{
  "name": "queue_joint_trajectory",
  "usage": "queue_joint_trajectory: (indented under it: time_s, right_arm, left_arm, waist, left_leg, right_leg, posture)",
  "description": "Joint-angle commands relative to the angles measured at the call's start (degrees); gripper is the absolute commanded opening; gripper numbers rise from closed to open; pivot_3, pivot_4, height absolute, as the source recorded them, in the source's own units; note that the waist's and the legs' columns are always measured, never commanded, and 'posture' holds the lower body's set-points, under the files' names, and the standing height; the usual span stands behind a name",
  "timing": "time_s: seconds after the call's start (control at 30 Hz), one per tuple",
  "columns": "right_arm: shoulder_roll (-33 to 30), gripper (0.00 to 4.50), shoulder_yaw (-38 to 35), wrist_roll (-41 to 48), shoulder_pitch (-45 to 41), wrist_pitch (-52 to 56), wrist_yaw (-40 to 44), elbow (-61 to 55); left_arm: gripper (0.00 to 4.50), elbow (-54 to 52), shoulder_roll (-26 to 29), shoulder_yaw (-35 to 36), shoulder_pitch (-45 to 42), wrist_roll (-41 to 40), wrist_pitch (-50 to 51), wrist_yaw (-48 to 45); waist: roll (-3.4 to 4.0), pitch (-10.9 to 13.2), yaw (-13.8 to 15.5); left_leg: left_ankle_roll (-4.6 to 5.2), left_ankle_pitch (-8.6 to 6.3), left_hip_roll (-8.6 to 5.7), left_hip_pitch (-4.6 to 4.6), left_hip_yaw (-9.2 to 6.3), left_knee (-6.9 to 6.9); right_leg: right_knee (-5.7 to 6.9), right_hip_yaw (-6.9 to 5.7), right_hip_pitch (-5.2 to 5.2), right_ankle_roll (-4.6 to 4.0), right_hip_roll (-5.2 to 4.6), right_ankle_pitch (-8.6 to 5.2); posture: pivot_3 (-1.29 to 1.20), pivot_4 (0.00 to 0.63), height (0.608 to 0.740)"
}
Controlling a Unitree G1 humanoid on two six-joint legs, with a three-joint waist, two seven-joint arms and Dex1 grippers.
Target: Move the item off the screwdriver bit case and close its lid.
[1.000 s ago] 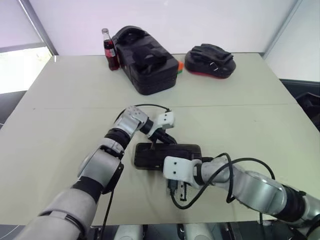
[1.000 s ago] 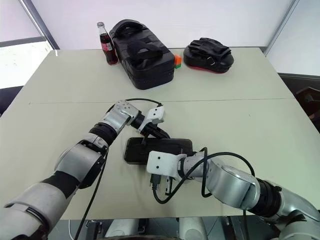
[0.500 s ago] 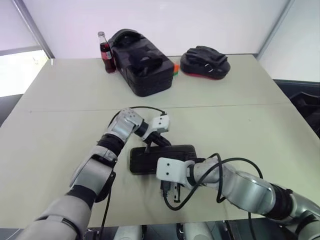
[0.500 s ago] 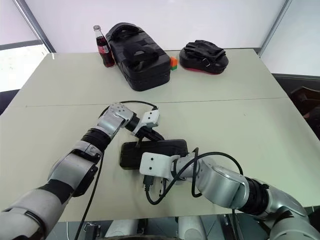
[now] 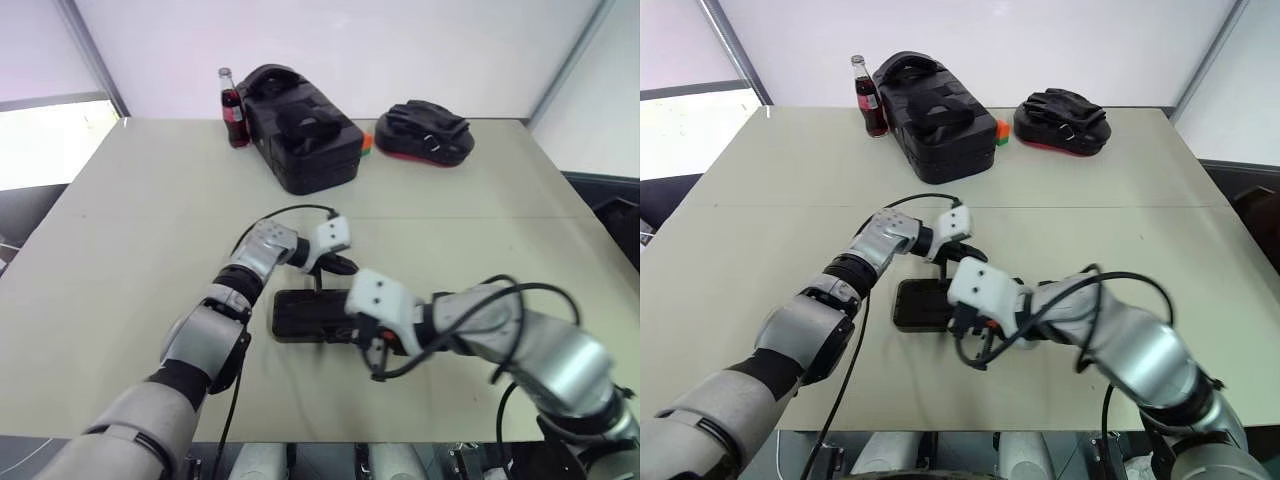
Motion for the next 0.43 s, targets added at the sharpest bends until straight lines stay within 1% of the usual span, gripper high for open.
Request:
queue_joint_trajectory:
  time_s: [0.03,0.1,0.17,0.23,0.27,0.33,0.4,0.43]
  right_arm:
    - [-2.2,0.03,-12.9,8.5,0.8,1.9,6.9,-1.5]
    - [-3.4,0.03,-17.6,9.1,1.0,-1.4,7.1,2.9]
    - [-3.0,0.03,-20.5,8.0,0.8,-5.9,5.4,8.5]
    - [-2.5,0.03,-21.2,4.2,0.9,-14.1,2.7,16.8]
    - [-2.7,0.03,-20.9,2.2,1.4,-19.1,2.2,20.9]
    - [-3.7,0.03,-19.6,-0.3,2.5,-26.5,2.1,26.1]
    - [-3.5,0.03,-18.6,-2.5,3.3,-33.2,2.2,31.3]
    - [-3.3,0.03,-18.4,-3.0,3.8,-35.5,2.0,33.1]
  left_arm:
    - [0.0,-2.6,3.0,7.7,-2.0,-7.0,4.4,-0.3]
    - [0.0,-7.2,6.2,11.8,-0.8,-10.5,7.7,1.5]
    - [0.0,-14.5,9.0,15.0,2.3,-13.2,11.0,3.8]
    - [0.0,-27.9,11.5,18.9,8.5,-16.8,18.4,8.5]
    - [0.0,-36.7,12.8,20.7,13.0,-18.8,23.4,10.7]
    - [0.0,-50.4,14.4,22.9,20.0,-22.2,31.5,14.4]
    - [0.0,-66.1,16.4,26.6,29.8,-26.6,41.4,18.7]
    - [0.0,-72.1,17.1,28.0,33.6,-28.3,45.1,20.6]
  waist:
    - [-0.01,0.0,0.0]
    - [-0.01,0.0,-0.3]
    - [0.0,0.0,-0.9]
    - [0.02,0.0,-1.3]
    - [0.04,0.0,-1.5]
    - [0.05,0.0,-1.4]
    - [0.04,0.0,-1.2]
    - [0.04,0.0,-1.2]
  left_leg:
    - [0.01,0.0,0.0,-0.12,0.01,0.0]
    - [0.01,0.0,-0.03,-0.43,0.01,-0.01]
    - [0.0,0.0,-0.02,-0.67,0.02,-0.01]
    - [0.0,0.0,0.03,-0.66,0.03,-0.06]
    - [0.0,0.0,0.09,-0.63,0.07,-0.07]
    - [-0.02,0.01,0.06,-0.6,0.15,-0.11]
    - [-0.03,0.01,0.05,-0.67,0.15,-0.12]
    - [-0.03,0.01,0.05,-0.74,0.15,-0.13]
  right_leg:
    - [0.16,0.0,-0.2,0.0,-0.01,0.0]
    - [0.25,0.0,-0.6,-0.01,0.06,0.01]
    - [0.3,0.0,-0.88,-0.02,0.11,0.02]
    - [0.3,0.03,-0.88,-0.02,0.06,0.02]
    - [0.29,0.07,-0.88,-0.02,0.03,0.02]
    - [0.26,0.17,-0.87,-0.01,-0.07,0.02]
    - [0.2,0.19,-0.91,-0.01,-0.08,0.02]
    - [0.16,0.19,-0.96,-0.01,-0.09,0.02]
  posture:
    - [0.0,0.15,0.74]
    - [0.0,0.15,0.74]
    - [0.0,0.15,0.74]
    - [0.0,0.15,0.74]
    - [0.0,0.15,0.74]
    - [0.0,0.15,0.74]
    - [0.0,0.15,0.74]
    - [0.0,0.15,0.74]
